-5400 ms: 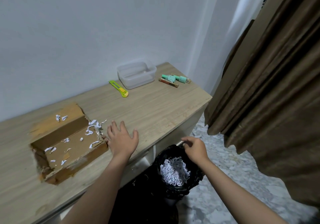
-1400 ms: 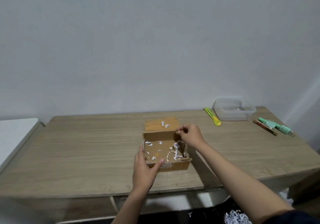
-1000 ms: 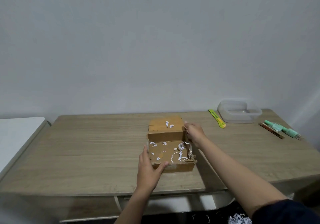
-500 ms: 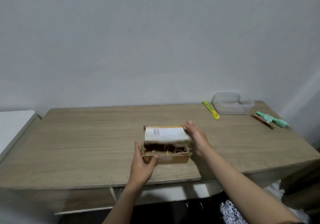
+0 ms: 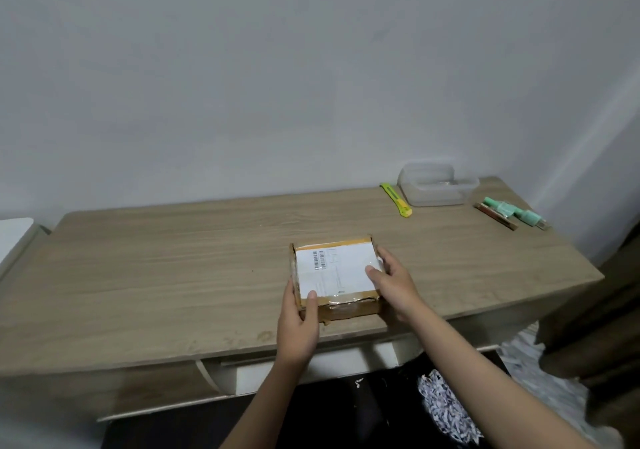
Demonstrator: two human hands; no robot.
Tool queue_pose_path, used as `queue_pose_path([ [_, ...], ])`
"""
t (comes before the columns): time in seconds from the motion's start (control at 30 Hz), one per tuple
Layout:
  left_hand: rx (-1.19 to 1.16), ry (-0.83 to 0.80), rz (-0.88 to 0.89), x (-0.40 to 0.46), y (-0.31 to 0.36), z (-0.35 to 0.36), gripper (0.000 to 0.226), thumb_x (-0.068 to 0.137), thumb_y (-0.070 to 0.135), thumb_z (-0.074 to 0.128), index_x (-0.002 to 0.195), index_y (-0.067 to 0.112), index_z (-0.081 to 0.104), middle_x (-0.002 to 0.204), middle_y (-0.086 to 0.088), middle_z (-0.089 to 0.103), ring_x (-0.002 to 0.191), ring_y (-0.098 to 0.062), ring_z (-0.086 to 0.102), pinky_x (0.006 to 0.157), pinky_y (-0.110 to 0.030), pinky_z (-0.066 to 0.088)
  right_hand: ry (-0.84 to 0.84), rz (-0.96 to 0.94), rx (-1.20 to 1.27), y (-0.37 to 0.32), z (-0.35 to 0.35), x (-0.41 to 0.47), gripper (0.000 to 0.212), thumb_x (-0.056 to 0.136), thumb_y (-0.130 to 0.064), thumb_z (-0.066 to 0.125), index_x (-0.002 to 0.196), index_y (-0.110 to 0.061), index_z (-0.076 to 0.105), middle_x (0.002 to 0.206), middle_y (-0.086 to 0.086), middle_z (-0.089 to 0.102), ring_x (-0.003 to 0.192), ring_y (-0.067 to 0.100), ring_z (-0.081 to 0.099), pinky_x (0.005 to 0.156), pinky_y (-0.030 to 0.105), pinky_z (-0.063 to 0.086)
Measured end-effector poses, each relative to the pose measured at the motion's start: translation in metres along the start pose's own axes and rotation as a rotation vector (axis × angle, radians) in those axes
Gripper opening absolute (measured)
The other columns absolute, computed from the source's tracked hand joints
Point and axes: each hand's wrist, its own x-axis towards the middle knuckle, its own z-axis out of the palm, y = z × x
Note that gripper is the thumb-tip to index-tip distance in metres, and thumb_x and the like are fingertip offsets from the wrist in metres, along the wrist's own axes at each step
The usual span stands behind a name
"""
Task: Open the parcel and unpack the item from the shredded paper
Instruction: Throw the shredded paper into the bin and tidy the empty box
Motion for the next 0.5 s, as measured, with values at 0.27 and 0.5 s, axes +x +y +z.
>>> queue_pose_path([
  [0.27,-0.031,-0.197,0.079,-0.058,0.022,0.127,0.045,0.096,0.027,0.047,0.139,0.027,0.035,0.131,0.015,0.056,0.120,0.003,0.051,0.101,-0.020,0.041,0.176,0.006,-0.044,-0.009,-0.148,-0.036,0.052,0.084,-0.007,0.060,0.133,-0.020,0.049,0.131,0.001,0.058,0.117,0.020,0.057,0.102,0.043,0.046],
  [0.5,0.048,-0.373,0.069,-0.131,0.014,0.229,0.051,0.092,0.032,0.049,0.140,0.022,0.033,0.132,0.010,0.055,0.120,0.000,0.052,0.102,-0.024,0.044,0.335,0.077,-0.015,0.037,-0.272,-0.093,0.053,0.083,-0.010,0.063,0.133,-0.024,0.050,0.134,0.001,0.056,0.120,0.022,0.055,0.099,0.047,0.048],
])
